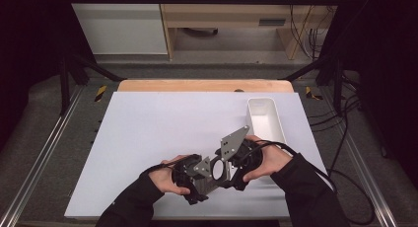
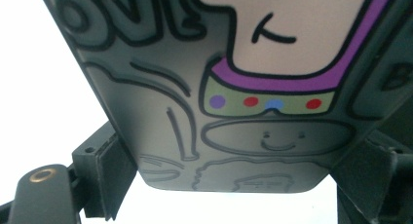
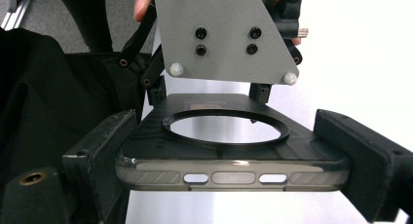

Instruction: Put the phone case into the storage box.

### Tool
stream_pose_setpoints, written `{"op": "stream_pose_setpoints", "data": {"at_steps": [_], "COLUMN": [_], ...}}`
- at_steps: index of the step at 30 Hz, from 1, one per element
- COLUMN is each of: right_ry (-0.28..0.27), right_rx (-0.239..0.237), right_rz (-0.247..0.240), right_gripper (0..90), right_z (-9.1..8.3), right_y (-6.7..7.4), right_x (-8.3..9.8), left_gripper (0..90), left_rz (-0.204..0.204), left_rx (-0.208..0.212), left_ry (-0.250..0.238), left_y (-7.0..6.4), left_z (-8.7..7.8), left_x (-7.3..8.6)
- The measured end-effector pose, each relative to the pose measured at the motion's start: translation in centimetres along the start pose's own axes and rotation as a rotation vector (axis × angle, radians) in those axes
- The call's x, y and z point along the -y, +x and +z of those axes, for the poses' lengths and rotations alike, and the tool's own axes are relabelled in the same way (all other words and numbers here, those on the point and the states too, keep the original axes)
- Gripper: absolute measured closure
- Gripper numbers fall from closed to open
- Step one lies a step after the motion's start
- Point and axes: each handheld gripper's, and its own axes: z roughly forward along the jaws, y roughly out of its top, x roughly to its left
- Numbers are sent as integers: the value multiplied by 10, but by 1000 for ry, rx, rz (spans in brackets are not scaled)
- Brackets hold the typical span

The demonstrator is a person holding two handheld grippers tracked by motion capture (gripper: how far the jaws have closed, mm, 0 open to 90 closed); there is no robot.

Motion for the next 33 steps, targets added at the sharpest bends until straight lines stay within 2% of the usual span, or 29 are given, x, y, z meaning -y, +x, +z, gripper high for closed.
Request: {"op": "stream_pose_setpoints", "data": {"at_steps": [12,14,17,24,25,28,33], "right_ry": [-50,-89,-118,-176,-197,-215,-254], "right_rx": [24,37,66,99,107,122,133], "right_rz": [15,28,34,47,59,68,90], "right_gripper": [56,40,37,31,31,30,31], "right_z": [-3,-7,-14,-27,-30,-34,-39], "right_y": [1,2,2,2,3,3,3], "right_x": [-1,-1,-1,4,7,11,19], "left_gripper": [119,119,119,118,118,118,118], "left_rz": [-23,-30,-34,-47,-49,-60,-78], "left_rx": [-2,3,5,-2,-8,-11,-9], "left_ry": [-33,-45,-63,-83,-91,-113,-175], "left_y": [1,2,2,3,3,4,5], "left_z": [-3,-4,-6,-8,-9,-10,-14], "left_x": [2,3,5,10,11,13,16]}}
